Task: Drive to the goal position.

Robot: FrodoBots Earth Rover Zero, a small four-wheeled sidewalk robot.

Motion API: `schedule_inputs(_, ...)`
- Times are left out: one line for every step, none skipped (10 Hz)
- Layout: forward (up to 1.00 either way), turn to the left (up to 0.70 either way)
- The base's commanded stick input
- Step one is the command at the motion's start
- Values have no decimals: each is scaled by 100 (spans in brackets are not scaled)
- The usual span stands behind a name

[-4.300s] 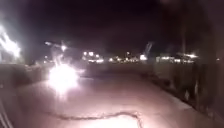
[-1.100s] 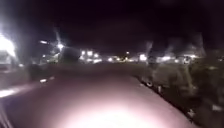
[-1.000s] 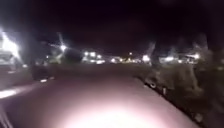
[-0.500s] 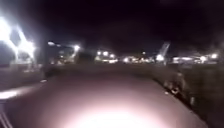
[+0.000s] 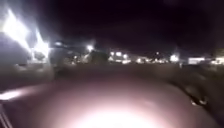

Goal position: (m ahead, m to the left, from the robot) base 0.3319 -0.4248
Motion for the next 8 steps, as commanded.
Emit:
schedule_inputs(100,27)
schedule_inputs(100,27)
schedule_inputs(100,27)
schedule_inputs(100,21)
schedule_inputs(100,11)
schedule_inputs(100,1)
schedule_inputs(100,0)
schedule_inputs(100,0)
